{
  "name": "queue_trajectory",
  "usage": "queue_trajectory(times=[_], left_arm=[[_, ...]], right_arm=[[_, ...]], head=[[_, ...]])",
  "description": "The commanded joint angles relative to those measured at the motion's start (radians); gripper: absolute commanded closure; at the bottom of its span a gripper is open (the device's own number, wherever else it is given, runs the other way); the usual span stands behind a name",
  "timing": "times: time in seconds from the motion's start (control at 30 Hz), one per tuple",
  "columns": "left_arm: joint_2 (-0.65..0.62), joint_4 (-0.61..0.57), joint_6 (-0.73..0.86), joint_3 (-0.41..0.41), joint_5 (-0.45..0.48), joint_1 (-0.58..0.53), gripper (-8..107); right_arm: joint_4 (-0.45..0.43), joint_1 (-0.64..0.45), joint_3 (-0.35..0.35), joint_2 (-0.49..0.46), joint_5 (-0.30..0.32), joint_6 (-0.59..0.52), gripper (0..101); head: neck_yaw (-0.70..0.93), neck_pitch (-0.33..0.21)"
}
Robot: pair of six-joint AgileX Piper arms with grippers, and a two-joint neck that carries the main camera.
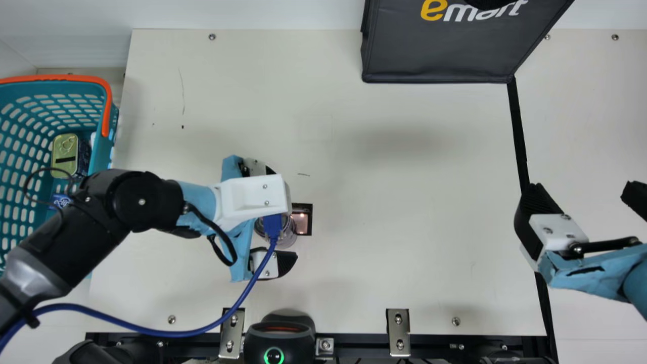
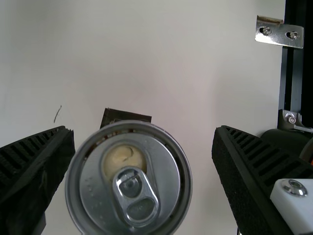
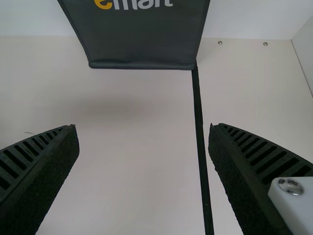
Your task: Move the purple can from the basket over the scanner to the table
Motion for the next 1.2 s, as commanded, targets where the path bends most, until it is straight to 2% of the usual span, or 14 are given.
queue_trajectory(times=[0.0,0.37,0.6,0.93,1.17], left_arm=[[-0.013,0.011,-0.051,-0.005,0.01,-0.006,9],[-0.2,0.092,-0.261,0.013,-0.001,-0.051,9],[-0.294,0.2,-0.478,-0.003,0.0,-0.059,9],[-0.338,0.362,-0.864,-0.102,0.119,-0.047,9],[-0.323,0.439,-1.115,-0.17,0.205,-0.096,9]], right_arm=[[0.0,0.0,0.0,0.0,0.0,0.0,6],[0.0,0.0,0.0,0.0,0.0,0.0,6],[0.0,0.0,0.0,0.0,0.0,0.0,6],[0.0,0.0,0.0,0.0,0.0,0.0,6],[0.0,0.0,0.0,0.0,0.0,0.0,6]], head=[[0.0,-0.03],[0.0,-0.03],[0.0,-0.03],[0.0,-0.03],[0.0,-0.03]])
